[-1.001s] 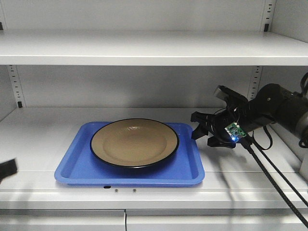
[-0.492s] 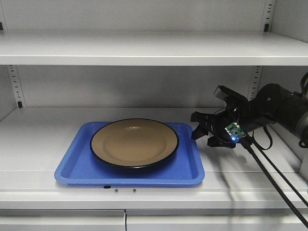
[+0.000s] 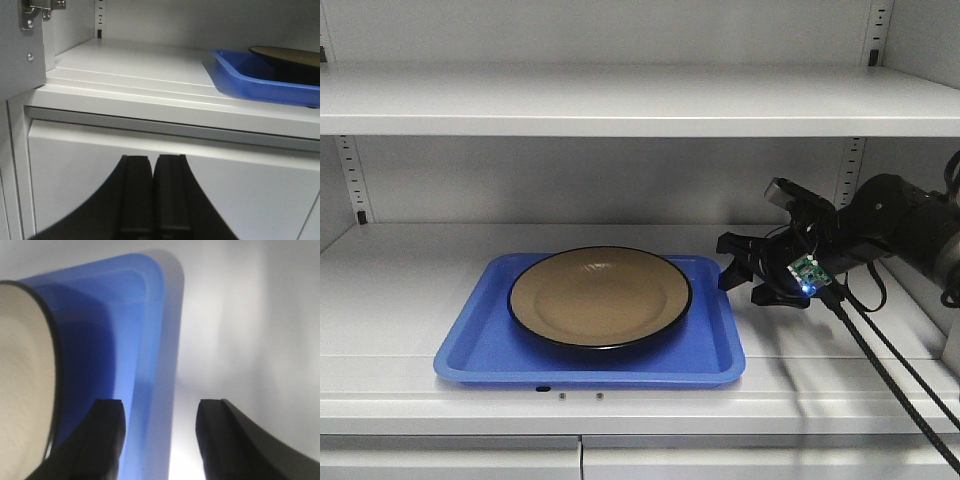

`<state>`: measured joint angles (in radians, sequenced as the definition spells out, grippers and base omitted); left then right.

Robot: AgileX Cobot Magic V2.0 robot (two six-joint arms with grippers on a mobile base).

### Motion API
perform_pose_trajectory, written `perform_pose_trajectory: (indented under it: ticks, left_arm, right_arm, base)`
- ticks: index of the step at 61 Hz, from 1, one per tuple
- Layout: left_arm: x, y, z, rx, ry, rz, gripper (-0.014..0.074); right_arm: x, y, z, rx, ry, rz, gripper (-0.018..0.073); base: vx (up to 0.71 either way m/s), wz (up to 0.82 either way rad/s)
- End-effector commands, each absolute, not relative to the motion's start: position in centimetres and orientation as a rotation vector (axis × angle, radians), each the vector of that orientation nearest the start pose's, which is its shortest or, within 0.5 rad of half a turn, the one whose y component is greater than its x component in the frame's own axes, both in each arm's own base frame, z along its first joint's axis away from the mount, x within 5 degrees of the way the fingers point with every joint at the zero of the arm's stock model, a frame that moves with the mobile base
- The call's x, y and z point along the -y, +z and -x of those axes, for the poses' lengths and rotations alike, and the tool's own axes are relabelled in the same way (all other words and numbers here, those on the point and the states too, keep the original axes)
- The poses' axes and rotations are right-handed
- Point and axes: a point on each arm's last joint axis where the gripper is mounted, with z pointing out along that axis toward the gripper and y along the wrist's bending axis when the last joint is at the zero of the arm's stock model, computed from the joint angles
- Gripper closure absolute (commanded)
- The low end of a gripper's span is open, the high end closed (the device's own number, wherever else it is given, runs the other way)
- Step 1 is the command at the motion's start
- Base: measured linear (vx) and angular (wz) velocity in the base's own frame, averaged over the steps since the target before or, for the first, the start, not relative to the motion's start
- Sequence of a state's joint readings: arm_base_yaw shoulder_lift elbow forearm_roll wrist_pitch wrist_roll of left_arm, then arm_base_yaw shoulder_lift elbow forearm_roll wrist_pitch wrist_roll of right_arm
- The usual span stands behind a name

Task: Place disk in tray to left cabinet
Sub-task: 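Withdraw the right gripper away from the tray and out of the cabinet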

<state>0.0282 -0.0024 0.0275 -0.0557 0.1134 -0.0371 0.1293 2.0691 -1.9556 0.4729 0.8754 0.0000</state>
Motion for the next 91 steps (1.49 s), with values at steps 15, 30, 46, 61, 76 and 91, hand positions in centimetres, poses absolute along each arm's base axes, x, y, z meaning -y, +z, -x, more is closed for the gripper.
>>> perform_pose_trajectory:
  ticks: [15,30,46,61,76,91]
  left_arm:
    - [-0.1,19.0,-5.9,-1.613,-0.06,0.103,0.06]
    - [-0.1,19.0,-5.9,-1.613,-0.06,0.102,0.06]
    - [-0.1,19.0,-5.9,-1.613,-0.06,0.102,0.06]
    - [-0.1,19.0,-5.9,-1.613,-0.06,0.102,0.06]
    - [-0.1,19.0,-5.9,-1.613,-0.06,0.102,0.06]
    - [-0.1,19.0,-5.9,-1.613,-0.06,0.102,0.06]
  right_arm:
    - [-8.9,35.2,-45.9,-2.282,0.656,-0.06,0.0155]
    - [-8.9,35.2,-45.9,-2.282,0.656,-0.06,0.0155]
    - [-8.9,35.1,-45.9,-2.288,0.639,-0.038,0.0155]
    - [-8.6,37.2,-44.1,-2.303,0.622,0.024,0.0155]
    - [-7.6,38.8,-38.7,-2.299,0.56,0.042,0.0161]
    - [-5.5,37.1,-30.1,-2.224,0.43,-0.009,0.0231]
  base:
    - [0.0,0.0]
    - [0.0,0.0]
    - [0.0,0.0]
    - [0.0,0.0]
    - [0.0,0.0]
    - [0.0,0.0]
